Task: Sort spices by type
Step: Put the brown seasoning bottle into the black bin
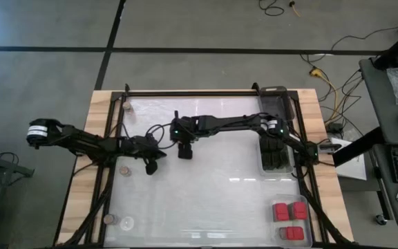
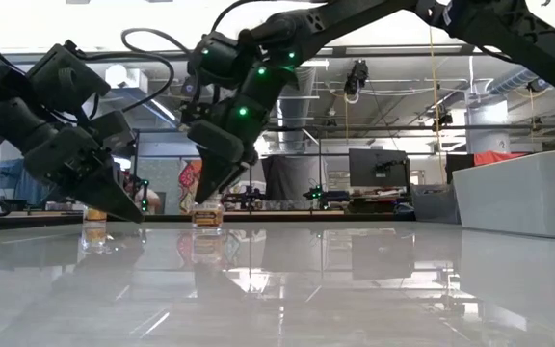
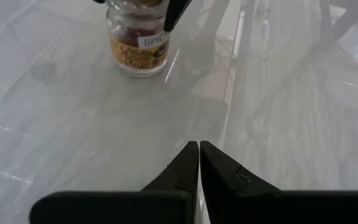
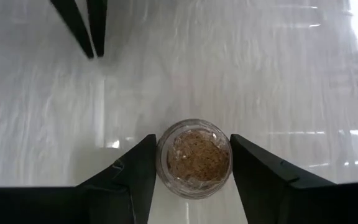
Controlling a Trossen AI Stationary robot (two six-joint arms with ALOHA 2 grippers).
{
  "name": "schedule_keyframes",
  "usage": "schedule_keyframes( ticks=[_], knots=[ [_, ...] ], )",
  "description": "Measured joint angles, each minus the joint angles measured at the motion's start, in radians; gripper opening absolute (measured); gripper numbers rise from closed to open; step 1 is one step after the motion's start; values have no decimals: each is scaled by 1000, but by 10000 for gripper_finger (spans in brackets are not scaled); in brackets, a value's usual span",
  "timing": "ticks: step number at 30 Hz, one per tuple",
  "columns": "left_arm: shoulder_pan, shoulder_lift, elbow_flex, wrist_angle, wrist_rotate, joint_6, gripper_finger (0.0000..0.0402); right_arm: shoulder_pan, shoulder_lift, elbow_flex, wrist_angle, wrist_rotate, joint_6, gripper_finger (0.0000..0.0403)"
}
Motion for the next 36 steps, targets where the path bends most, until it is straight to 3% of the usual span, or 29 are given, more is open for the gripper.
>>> schedule_keyframes(
  ticks=[8, 15, 21, 29, 36],
  knots=[
    [0, -16, 0, -1, 1, 1, 0, 15, -47, -2, -144, 0, -67, 175],
    [0, -25, 0, -3, 1, 11, 0, 12, -184, -40, -318, 8, -92, 175],
    [0, -27, 0, 7, 1, 13, 0, -30, -386, -261, -371, 12, -110, 175],
    [0, -27, 0, 30, 0, 19, 0, -123, -761, -590, -414, 192, -104, 172],
    [0, -26, 0, 103, -29, 21, 0, -302, -943, -780, -501, 281, -4, 172]
  ],
)
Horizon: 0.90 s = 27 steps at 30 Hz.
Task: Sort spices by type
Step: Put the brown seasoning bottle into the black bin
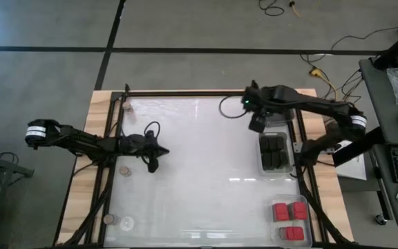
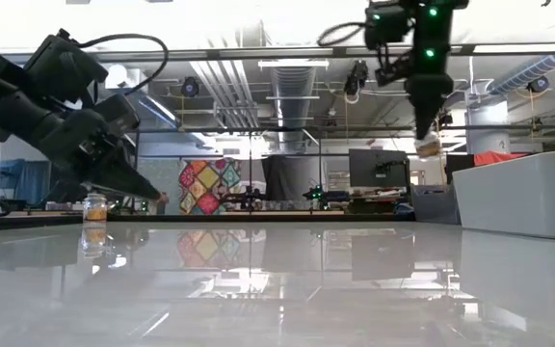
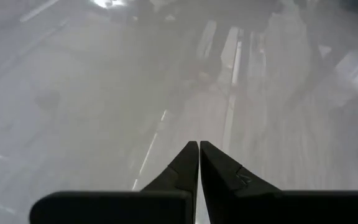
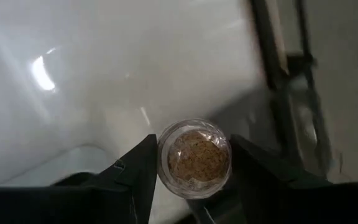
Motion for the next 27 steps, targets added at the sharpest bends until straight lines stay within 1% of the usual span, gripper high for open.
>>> schedule_keyframes(
  ticks=[4, 8, 11, 17, 22, 27],
  knots=[
    [0, 0, 0, 36, -22, 0, 0, -80, -44, -68, 11, 93, 55, 170],
    [0, 0, 0, 68, -23, 1, 0, -148, -55, -127, 59, 130, 104, 169],
    [0, 0, 0, 93, -23, 32, 0, -221, -30, -177, 142, 128, 129, 169],
    [0, 0, 0, 126, -23, 49, 0, -383, 48, -202, 286, 120, 299, 169],
    [0, 0, 0, 127, -22, 53, 0, -464, 75, -200, 357, 116, 371, 169],
    [-18, 0, 0, 129, -22, 70, 0, -518, 121, -202, 385, 50, 451, 169]
  ],
)
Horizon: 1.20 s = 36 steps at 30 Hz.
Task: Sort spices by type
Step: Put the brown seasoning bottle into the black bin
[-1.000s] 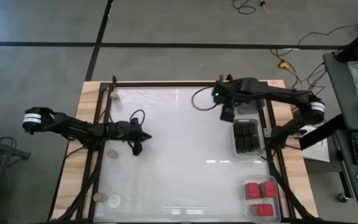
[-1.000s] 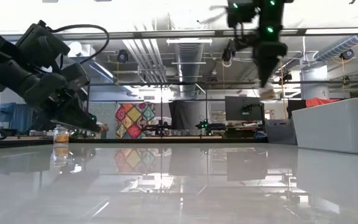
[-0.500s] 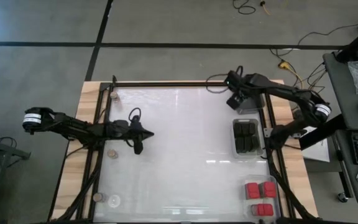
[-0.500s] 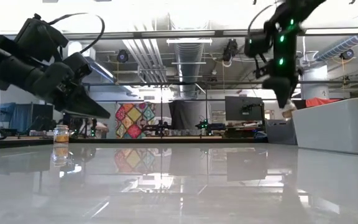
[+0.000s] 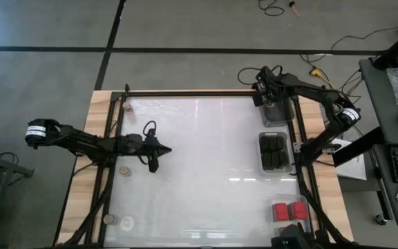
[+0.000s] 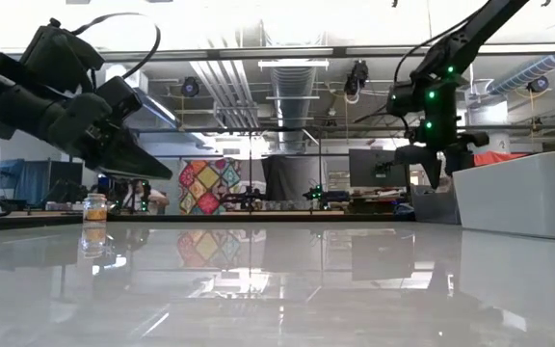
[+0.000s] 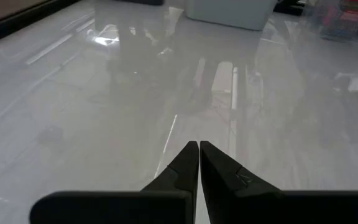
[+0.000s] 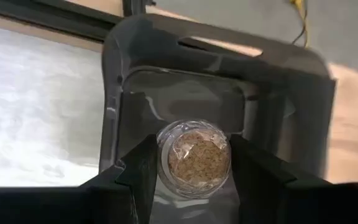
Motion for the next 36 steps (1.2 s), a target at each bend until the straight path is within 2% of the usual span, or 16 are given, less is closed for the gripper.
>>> schedule_keyframes(
  ticks=[6, 14, 28, 36],
  knots=[
    [-37, 0, 0, -4, 2, 11, 0, -6, 40, -3, 9, -94, 56, 169],
    [-42, 0, 0, -18, 3, 17, 0, -11, 48, -5, 5, -95, 35, 171],
    [-42, 0, 0, -34, 3, 17, 0, -11, 37, 6, -40, -87, -14, 240],
    [-42, 0, 0, -35, 2, 18, 0, -9, 37, 93, -149, -100, -16, 252]
  ],
)
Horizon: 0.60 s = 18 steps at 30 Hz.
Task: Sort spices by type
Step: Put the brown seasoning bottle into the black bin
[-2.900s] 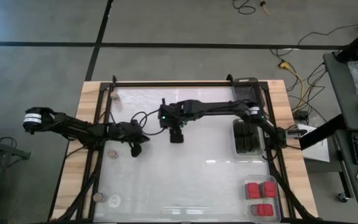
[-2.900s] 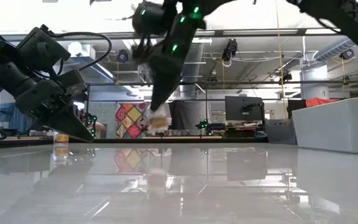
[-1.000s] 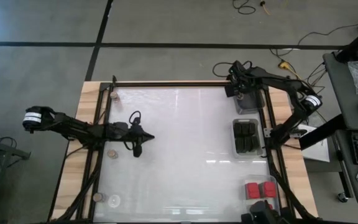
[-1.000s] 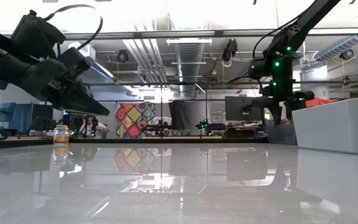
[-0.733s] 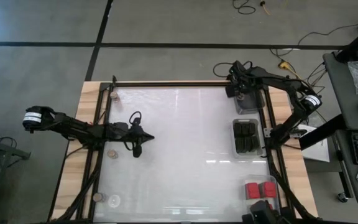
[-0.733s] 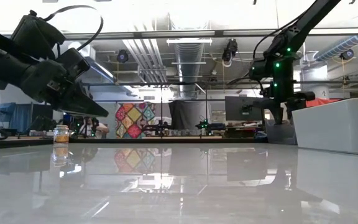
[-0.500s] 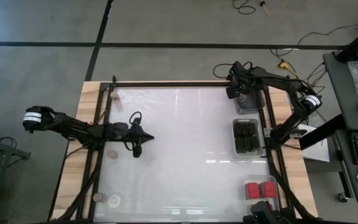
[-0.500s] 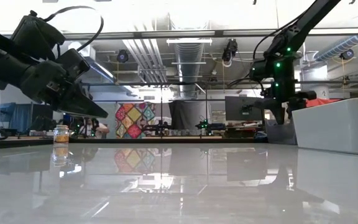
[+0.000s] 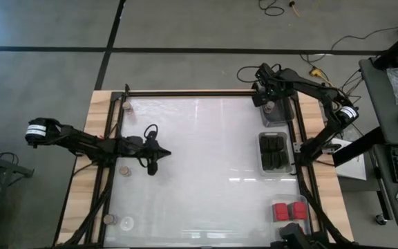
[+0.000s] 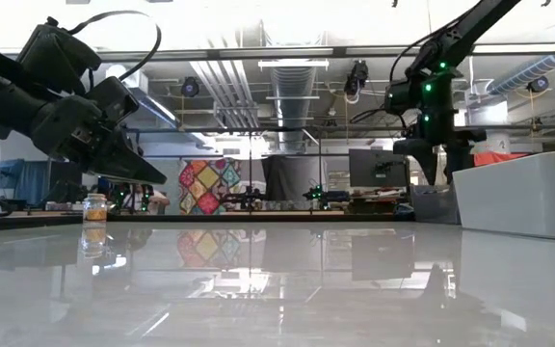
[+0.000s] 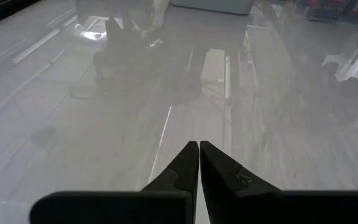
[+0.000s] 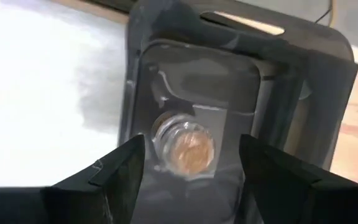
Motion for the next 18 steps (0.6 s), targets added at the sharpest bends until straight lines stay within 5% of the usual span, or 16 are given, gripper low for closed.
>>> schedule_keyframes(
  ticks=[7, 18],
  knots=[
    [0, 0, 0, -6, 0, 9, 0, 0, -1, 40, -138, -164, 97, 201],
    [0, 0, 0, -31, -1, 16, 0, -3, 9, -31, -88, -167, 205, 77]
  ],
)
